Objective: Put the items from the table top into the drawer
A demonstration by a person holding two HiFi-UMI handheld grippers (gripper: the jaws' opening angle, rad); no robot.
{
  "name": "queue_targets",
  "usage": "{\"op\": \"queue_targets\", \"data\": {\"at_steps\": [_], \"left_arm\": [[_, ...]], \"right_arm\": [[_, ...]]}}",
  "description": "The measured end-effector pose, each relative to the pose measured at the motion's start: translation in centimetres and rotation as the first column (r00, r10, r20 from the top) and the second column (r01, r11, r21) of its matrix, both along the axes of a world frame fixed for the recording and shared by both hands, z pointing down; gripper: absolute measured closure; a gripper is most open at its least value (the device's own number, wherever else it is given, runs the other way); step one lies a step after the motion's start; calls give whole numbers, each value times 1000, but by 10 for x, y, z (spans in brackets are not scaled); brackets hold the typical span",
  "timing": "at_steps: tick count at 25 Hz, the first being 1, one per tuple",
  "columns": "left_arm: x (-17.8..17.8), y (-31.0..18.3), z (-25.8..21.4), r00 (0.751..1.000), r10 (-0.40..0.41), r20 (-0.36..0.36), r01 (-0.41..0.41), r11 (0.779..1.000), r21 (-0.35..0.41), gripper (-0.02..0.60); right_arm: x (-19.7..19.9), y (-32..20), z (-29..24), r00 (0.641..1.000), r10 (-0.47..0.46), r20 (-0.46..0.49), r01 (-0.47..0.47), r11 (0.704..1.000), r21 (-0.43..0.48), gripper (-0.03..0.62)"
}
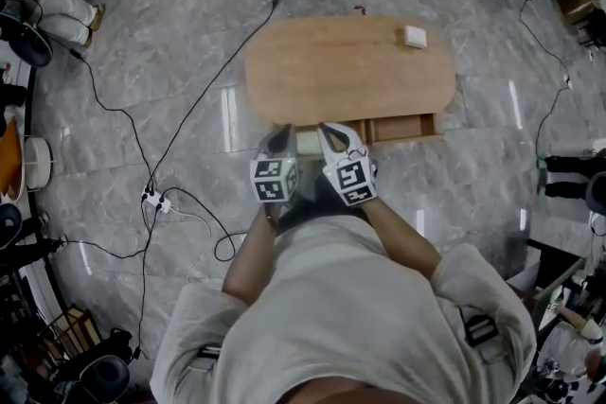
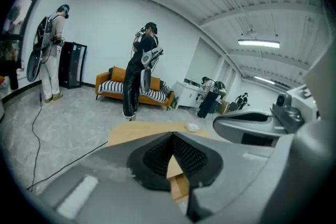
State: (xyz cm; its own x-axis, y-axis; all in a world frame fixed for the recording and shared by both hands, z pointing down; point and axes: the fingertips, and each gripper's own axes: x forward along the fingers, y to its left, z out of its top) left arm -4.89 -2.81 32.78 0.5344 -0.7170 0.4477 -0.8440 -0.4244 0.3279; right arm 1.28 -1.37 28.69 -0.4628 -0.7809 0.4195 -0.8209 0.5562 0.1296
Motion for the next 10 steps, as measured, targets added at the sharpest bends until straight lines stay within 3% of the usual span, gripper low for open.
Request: {"op": "queue_targets", "data": {"at_steps": [10], "left_arm": [[15,-13,-33,999,47,-5,-46,997,57,563]], "right_arm": [[-10,-10,-20,1000,-14,-25,14,1000,-12,588]]}}
